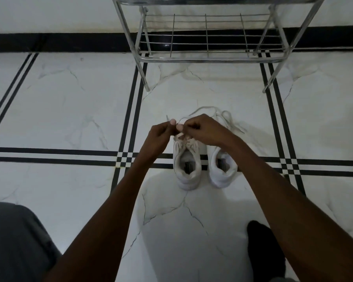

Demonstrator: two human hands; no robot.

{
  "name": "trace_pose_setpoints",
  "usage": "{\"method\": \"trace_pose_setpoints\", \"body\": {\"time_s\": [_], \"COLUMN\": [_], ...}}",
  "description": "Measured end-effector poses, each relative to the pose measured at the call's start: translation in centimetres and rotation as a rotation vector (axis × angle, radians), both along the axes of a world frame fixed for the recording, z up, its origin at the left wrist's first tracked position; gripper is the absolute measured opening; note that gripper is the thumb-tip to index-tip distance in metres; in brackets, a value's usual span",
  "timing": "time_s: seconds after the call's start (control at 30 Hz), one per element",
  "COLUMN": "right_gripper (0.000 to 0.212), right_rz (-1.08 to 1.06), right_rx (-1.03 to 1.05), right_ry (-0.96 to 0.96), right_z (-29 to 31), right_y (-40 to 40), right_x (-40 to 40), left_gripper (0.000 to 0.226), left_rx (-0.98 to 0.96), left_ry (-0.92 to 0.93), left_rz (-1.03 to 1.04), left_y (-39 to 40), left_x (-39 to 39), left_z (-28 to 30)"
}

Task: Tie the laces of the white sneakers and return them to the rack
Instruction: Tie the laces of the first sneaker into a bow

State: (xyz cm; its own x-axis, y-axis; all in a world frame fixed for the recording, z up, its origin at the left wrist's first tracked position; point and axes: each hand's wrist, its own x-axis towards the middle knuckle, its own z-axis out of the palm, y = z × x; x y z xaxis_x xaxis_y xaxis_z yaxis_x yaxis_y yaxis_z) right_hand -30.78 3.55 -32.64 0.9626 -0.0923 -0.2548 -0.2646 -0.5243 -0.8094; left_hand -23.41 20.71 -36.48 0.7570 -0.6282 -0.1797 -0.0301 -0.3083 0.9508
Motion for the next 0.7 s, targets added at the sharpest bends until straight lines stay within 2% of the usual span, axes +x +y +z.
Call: {"method": "trace_pose_setpoints", "body": {"time_s": [0.07, 0.23, 0.37, 0.53, 0.63, 0.7], "right_gripper": [0.037, 0.022, 0.005, 0.007, 0.007, 0.014], "right_rz": [0.002, -0.043, -0.077, -0.273, -0.431, -0.492], "right_rx": [-0.065, -0.062, -0.094, -0.2, 0.008, 0.203], "right_ry": [0.017, -0.003, -0.089, -0.222, -0.271, -0.275], "right_z": [-0.1, -0.1, -0.4, -2.3, -2.7, -2.6], "right_y": [-0.6, -0.8, -1.3, -0.7, -0.3, -0.3], "right_x": [-0.1, -0.4, -0.7, -1.3, -1.3, -1.2], "left_gripper": [0.056, 0.056, 0.052, 0.054, 0.044, 0.041], "left_rx": [0.012, 0.002, 0.005, -0.004, 0.014, 0.098], "left_ry": [0.074, 0.129, 0.066, 0.127, 0.112, 0.011], "left_rz": [0.002, -0.069, 0.029, 0.117, 0.072, 0.055], "left_y": [0.0, -0.9, -1.5, -1.4, -1.0, -1.0], "left_x": [-0.4, -0.9, -0.9, -1.5, -1.7, -1.3], "left_z": [-0.3, -0.3, -0.4, -0.7, -0.5, -0.9]}}
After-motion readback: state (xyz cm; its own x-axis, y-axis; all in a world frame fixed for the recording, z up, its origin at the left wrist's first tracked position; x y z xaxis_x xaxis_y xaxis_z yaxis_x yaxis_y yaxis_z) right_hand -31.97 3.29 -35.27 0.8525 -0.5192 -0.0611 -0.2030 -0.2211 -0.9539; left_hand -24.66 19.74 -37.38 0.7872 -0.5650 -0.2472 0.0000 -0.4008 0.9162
